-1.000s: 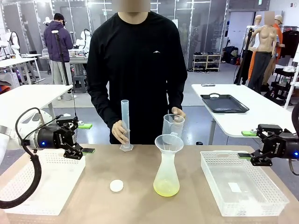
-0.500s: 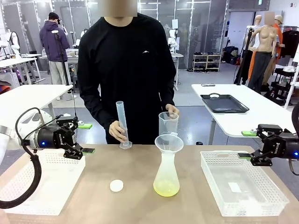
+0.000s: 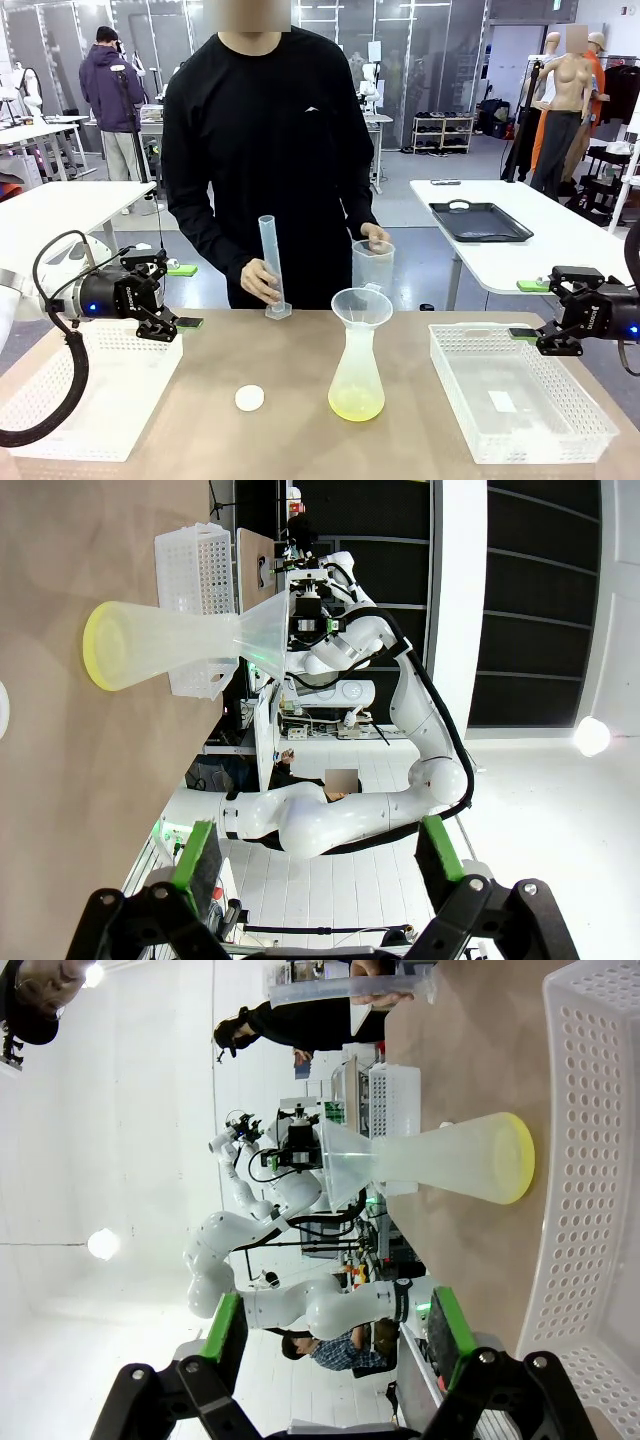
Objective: Prepare the solutions needed for the experiment.
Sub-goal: Once the solution is in the Big flask , pick up the Plastic Funnel and place it back into the right Organizing basket.
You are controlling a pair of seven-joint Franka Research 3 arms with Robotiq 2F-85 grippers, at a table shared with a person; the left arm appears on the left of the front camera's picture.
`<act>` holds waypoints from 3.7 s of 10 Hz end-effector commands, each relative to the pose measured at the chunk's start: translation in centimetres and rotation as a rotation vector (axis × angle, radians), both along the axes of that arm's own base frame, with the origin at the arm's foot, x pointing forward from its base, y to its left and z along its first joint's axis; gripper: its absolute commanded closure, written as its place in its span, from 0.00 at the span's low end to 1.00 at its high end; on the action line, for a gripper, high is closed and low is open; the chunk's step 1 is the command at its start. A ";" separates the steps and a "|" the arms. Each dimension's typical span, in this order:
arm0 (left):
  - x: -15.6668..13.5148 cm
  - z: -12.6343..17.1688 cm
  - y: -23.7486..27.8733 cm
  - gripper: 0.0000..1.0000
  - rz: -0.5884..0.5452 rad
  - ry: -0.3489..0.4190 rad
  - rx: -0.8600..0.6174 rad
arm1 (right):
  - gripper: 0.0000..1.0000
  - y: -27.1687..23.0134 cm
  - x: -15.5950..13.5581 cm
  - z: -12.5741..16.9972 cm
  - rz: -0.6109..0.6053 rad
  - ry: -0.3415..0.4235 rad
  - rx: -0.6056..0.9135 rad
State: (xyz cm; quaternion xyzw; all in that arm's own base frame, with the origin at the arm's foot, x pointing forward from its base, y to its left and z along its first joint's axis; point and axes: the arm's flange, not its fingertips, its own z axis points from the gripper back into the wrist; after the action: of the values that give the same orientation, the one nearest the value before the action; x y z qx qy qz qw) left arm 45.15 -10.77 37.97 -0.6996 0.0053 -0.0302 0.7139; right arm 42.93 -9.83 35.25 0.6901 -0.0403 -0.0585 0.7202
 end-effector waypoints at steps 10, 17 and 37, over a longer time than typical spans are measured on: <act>0.0 0.2 0.0 0.00 -0.005 0.006 -0.006 | 0.08 11.5 -2.7 14.6 -0.111 -0.173 -0.816; 0.0 0.2 0.0 0.00 -0.005 0.006 -0.006 | 0.08 11.1 -2.4 14.7 -0.094 -0.234 -0.774; 0.0 0.2 0.0 0.00 -0.005 0.006 -0.006 | 0.08 26.7 2.4 11.2 -0.044 -0.070 -0.883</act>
State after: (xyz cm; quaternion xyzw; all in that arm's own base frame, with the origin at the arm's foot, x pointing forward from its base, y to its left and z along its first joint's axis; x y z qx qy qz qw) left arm 45.14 -10.79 37.97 -0.6996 0.0054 -0.0303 0.7139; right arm 44.64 15.90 46.83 0.3189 -0.0980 -0.0115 0.9426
